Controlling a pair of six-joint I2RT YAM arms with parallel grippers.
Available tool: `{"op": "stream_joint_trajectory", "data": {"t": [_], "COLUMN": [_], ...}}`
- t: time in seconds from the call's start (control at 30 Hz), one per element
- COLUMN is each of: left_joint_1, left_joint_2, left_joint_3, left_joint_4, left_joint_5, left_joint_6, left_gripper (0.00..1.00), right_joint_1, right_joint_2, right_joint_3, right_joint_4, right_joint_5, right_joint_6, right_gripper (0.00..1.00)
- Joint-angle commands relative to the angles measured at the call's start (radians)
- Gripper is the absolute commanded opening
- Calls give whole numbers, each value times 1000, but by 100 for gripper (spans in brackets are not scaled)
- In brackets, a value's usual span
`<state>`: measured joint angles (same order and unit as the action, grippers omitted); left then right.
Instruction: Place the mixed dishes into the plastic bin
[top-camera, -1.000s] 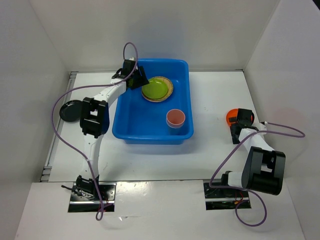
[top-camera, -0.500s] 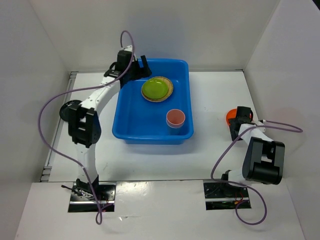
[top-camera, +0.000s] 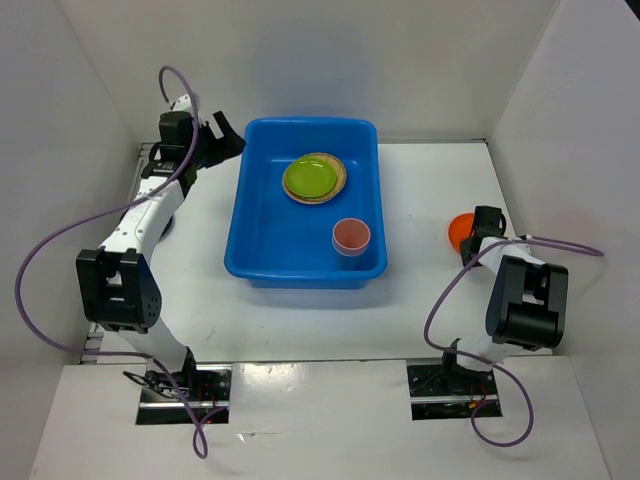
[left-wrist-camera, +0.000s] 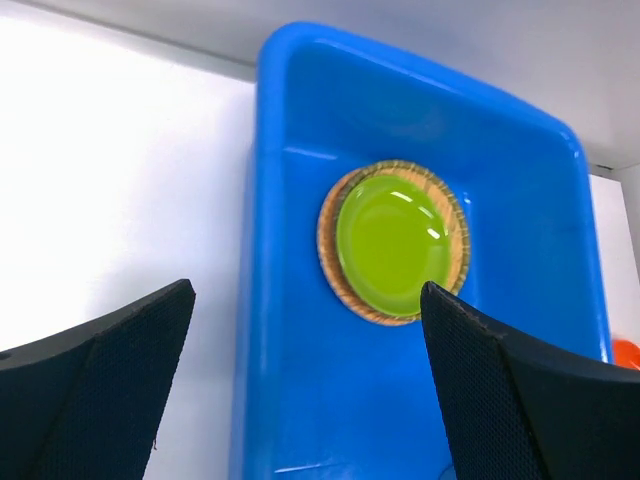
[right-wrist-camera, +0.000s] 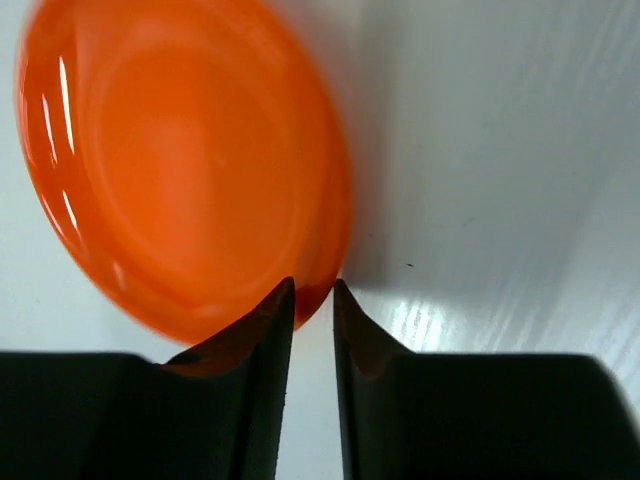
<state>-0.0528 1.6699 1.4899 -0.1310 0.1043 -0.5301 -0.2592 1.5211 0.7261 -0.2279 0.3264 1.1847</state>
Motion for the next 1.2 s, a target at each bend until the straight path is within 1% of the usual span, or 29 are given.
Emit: {"op": "stream_joint_trajectory", "data": {"t": [0.0,0.03,0.07,0.1,0.17,0.23,0.3,0.4,0.47,0.5,0.57,0.6,0.67,0.7,0.77,0.87,0.93,1.07,1.17], "left_joint_1": [59,83,135,160,218,241,251,251,260,272,283,283,309,329,338,338,338,349,358], "left_joint_2": [-44,-44,-55,-55,-55,-55,-55,-55,-55,-73,-113,-155,-188,-217,-254,-350,-375,-410,-420], "left_joint_3": [-75,-132,-157,-181,-245,-278,-309,-329,-342,-377,-466,-511,-578,-579,-592,-638,-660,-694,-721], "left_joint_4": [102,116,125,140,149,159,159,168,145,127,189,233,234,197,177,177,166,136,123], "left_joint_5": [52,86,104,123,149,149,149,149,107,107,148,149,91,68,7,-61,-95,-169,-201], "left_joint_6": [-34,-51,-85,-99,-122,-133,-142,-151,-165,-185,-229,-279,-314,-323,-332,-355,-379,-430,-473], "left_gripper": [100,100,100,100,100,100,100,100,100,100,100,100,100,100,100,100,100,100,100], "right_joint_1": [-8,-8,-8,-8,-8,-8,4,31,31,31,31,31,57,99,141,207,259,354,400], "right_joint_2": [28,28,39,39,48,48,27,-38,-104,-123,-171,-182,-211,-223,-263,-311,-324,-325,-271], "right_joint_3": [47,56,56,56,67,79,79,79,79,79,99,99,124,133,147,171,208,280,361], "right_joint_4": [19,28,29,42,42,42,73,102,143,153,200,235,274,286,298,335,366,412,433], "right_joint_5": [13,13,1,-9,-21,-33,-76,-76,-125,-144,-199,-254,-308,-293,-268,-245,-245,-240,-269], "right_joint_6": [-22,-22,-42,-52,-80,-89,-129,-183,-232,-244,-282,-301,-318,-341,-350,-373,-401,-468,-534], "right_gripper": [26,19,16,10,4,0,0,0,0,0,0,0,0,0,0,0,0,0,0]}}
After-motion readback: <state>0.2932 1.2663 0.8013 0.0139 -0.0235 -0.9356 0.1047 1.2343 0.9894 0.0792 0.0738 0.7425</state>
